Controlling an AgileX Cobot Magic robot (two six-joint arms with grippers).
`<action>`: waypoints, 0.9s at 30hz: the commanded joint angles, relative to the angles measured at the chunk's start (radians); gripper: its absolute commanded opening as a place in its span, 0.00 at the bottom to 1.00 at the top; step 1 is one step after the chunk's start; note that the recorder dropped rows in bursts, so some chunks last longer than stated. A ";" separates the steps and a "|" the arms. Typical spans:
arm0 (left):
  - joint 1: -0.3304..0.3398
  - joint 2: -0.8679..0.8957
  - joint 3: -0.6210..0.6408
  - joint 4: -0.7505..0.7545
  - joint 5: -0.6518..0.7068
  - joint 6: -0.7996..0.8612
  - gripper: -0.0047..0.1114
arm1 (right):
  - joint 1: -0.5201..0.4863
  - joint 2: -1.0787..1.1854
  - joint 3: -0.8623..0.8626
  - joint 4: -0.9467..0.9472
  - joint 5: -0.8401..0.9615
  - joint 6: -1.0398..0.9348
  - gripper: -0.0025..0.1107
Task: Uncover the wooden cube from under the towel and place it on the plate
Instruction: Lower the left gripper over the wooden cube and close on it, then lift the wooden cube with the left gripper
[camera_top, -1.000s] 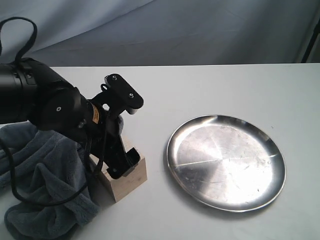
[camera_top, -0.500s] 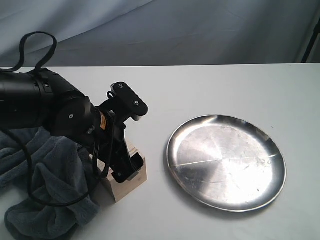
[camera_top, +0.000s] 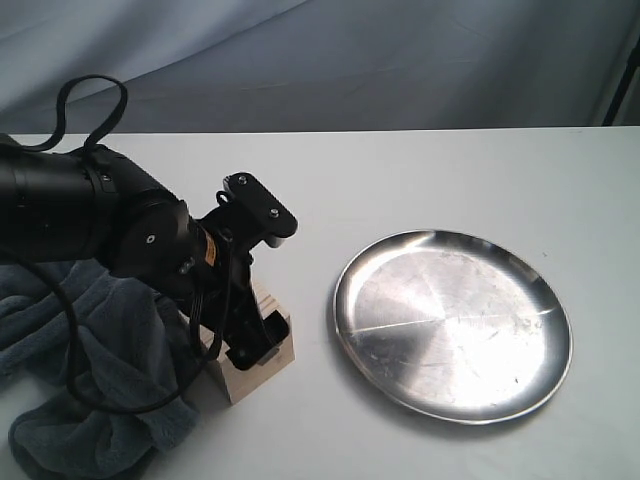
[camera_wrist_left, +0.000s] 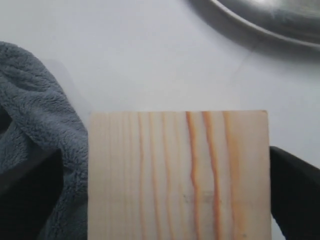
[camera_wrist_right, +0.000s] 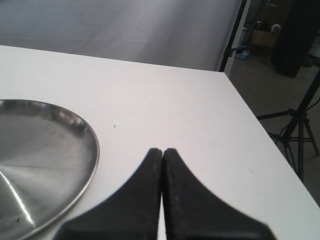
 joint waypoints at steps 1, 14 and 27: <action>0.004 -0.003 -0.006 0.004 -0.011 -0.077 0.94 | 0.000 -0.004 0.004 -0.010 0.000 0.003 0.02; 0.045 -0.003 -0.006 0.000 -0.011 -0.035 0.94 | 0.000 -0.004 0.004 -0.010 0.000 0.003 0.02; 0.045 0.129 -0.006 -0.052 0.029 -0.033 0.94 | 0.000 -0.004 0.004 -0.010 0.000 0.003 0.02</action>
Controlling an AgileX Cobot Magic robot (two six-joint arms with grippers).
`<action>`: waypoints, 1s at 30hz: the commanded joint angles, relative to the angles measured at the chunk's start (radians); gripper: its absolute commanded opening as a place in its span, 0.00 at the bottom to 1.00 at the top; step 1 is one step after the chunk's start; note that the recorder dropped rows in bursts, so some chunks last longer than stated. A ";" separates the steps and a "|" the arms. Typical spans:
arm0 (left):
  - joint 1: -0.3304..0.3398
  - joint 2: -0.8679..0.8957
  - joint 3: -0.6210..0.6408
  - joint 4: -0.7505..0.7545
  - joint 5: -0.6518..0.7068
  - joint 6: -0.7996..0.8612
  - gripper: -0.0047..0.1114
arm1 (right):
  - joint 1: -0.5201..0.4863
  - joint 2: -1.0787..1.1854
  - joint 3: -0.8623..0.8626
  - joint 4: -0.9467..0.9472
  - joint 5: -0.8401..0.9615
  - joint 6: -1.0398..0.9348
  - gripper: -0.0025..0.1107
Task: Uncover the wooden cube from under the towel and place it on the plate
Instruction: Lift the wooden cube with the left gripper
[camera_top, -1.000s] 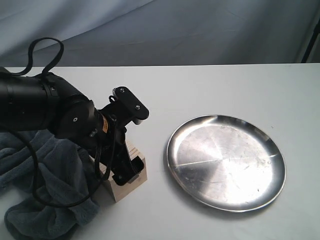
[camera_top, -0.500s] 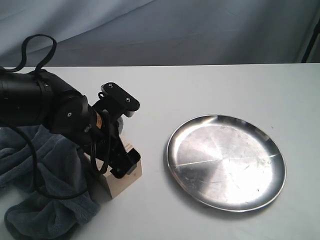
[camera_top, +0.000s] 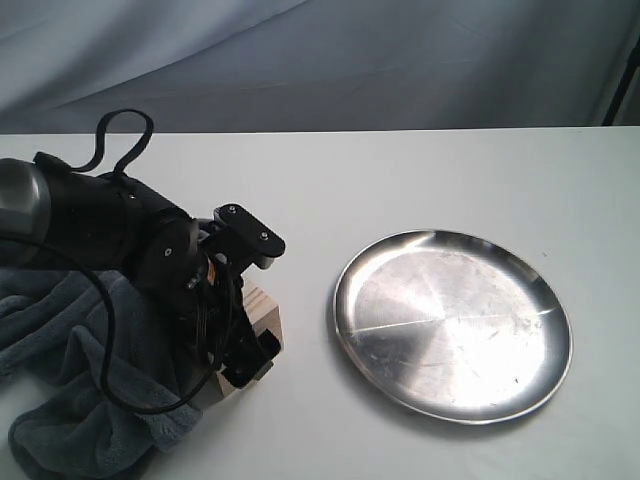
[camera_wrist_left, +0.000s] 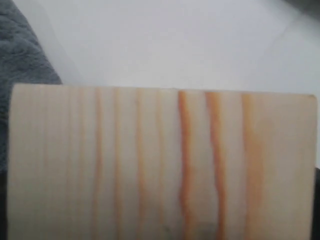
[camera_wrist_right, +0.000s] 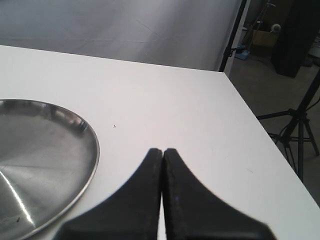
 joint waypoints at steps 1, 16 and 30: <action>0.003 0.019 -0.006 -0.008 0.022 0.009 0.94 | 0.000 -0.004 0.004 -0.010 0.000 0.003 0.02; 0.003 0.019 -0.006 -0.006 -0.017 0.009 0.94 | 0.000 -0.004 0.004 -0.010 0.000 0.003 0.02; 0.003 0.019 -0.006 -0.006 0.010 0.009 0.94 | 0.000 -0.004 0.004 -0.010 0.000 0.003 0.02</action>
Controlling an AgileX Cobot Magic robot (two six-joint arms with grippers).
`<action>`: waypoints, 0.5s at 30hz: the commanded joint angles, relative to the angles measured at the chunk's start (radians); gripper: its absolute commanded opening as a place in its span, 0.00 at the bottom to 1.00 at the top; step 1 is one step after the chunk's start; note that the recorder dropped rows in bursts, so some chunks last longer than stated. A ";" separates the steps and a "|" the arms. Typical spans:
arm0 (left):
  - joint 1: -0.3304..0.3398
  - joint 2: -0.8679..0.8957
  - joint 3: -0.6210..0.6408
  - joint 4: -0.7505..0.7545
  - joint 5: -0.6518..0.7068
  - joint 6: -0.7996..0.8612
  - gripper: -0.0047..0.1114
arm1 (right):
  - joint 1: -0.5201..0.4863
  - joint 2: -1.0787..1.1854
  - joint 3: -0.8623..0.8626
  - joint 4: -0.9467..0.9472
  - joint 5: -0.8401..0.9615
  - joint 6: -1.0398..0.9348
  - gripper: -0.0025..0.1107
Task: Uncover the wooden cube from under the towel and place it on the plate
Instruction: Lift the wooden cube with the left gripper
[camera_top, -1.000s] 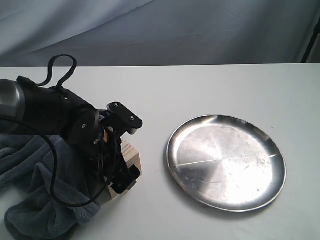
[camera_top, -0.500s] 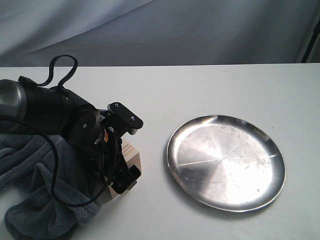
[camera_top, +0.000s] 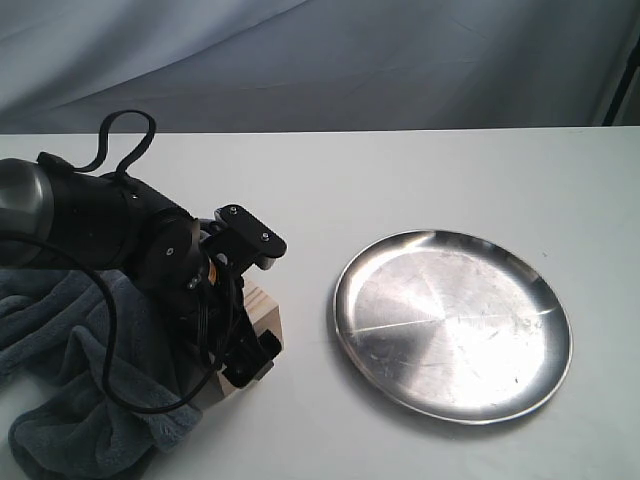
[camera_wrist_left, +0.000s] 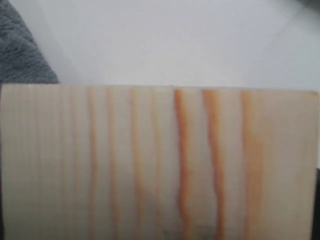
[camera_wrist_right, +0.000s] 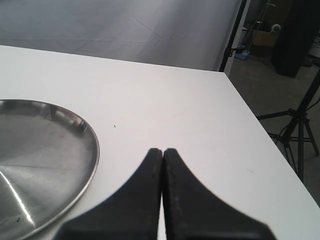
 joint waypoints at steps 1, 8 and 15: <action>0.003 0.012 -0.002 -0.004 0.006 0.003 0.94 | 0.000 -0.004 0.004 -0.010 0.000 0.003 0.02; 0.003 0.012 -0.002 -0.004 0.004 0.003 0.90 | 0.000 -0.004 0.004 -0.010 0.000 0.003 0.02; 0.003 0.012 -0.002 -0.004 -0.019 0.003 0.50 | 0.000 -0.004 0.004 -0.010 0.000 0.003 0.02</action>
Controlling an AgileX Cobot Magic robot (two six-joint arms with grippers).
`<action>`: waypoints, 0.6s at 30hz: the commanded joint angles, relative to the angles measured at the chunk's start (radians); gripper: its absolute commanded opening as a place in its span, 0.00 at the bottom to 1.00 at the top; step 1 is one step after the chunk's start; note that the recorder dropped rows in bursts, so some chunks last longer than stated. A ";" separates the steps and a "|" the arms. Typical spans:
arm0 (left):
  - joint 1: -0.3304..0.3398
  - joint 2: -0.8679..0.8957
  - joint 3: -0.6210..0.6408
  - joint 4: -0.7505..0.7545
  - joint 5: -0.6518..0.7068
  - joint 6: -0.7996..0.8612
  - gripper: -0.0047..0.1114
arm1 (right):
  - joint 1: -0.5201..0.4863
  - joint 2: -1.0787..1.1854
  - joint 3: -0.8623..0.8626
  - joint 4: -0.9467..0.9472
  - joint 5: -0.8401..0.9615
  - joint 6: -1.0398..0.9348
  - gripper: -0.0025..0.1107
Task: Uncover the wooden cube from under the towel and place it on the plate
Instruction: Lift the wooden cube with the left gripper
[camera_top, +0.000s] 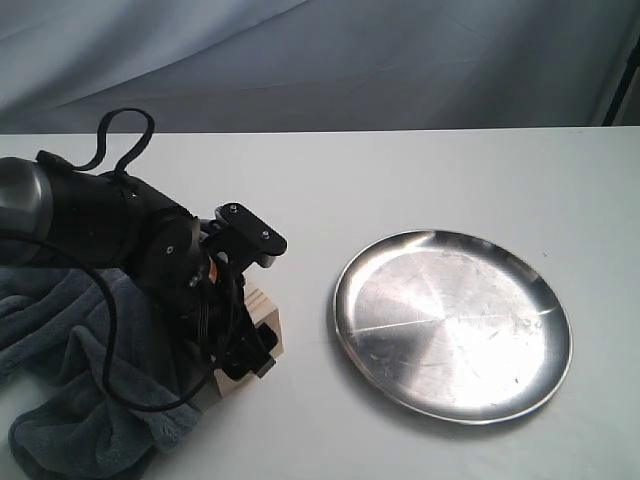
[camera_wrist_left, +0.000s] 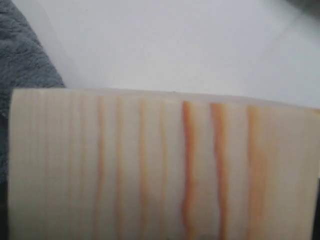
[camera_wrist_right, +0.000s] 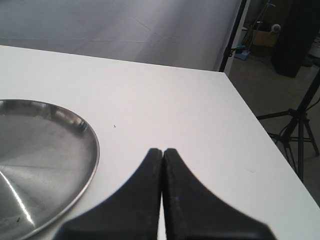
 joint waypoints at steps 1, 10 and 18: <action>0.003 0.012 0.001 0.003 -0.027 0.001 0.45 | 0.000 -0.004 0.004 -0.010 0.000 0.003 0.02; 0.003 0.012 -0.018 0.007 -0.037 0.001 0.32 | 0.000 -0.004 0.004 -0.010 0.000 0.003 0.02; 0.003 0.012 -0.099 0.004 0.066 0.001 0.32 | 0.000 -0.004 0.004 -0.010 0.000 0.003 0.02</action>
